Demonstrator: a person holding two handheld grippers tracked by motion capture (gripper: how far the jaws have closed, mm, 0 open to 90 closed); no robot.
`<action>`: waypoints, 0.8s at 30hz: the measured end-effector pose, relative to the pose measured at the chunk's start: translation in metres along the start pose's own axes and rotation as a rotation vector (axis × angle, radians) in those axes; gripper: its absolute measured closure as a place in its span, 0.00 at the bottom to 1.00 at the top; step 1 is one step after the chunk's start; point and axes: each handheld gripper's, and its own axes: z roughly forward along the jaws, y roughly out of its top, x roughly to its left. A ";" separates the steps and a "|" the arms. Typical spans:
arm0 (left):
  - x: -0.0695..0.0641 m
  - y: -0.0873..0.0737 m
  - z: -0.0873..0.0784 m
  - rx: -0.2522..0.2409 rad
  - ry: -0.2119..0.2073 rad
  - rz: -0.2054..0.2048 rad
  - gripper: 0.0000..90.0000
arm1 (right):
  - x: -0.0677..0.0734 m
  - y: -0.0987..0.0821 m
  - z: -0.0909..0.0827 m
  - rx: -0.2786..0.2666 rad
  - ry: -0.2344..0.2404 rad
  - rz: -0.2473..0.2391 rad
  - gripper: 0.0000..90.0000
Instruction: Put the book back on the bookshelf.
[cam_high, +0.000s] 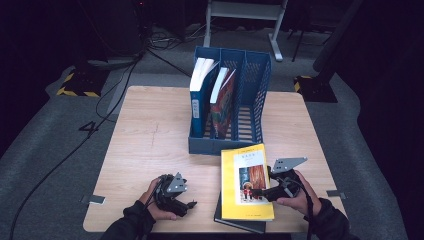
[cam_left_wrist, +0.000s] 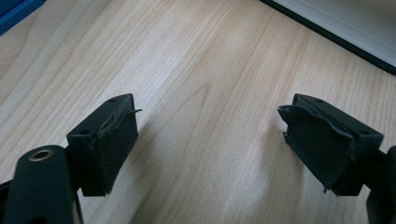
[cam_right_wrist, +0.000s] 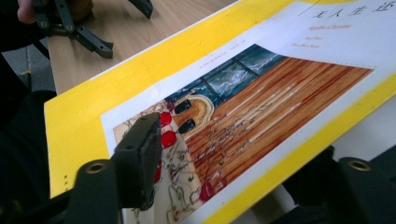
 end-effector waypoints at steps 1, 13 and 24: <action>0.001 0.001 0.001 0.003 -0.001 0.003 0.18 | -0.001 0.000 0.001 -0.007 0.007 0.006 0.51; 0.007 0.016 0.015 0.002 -0.004 0.005 0.18 | -0.011 -0.004 0.004 -0.086 0.039 0.026 0.74; 0.024 0.041 0.037 -0.009 0.050 -0.044 0.23 | -0.006 -0.006 0.003 -0.134 0.013 -0.010 0.78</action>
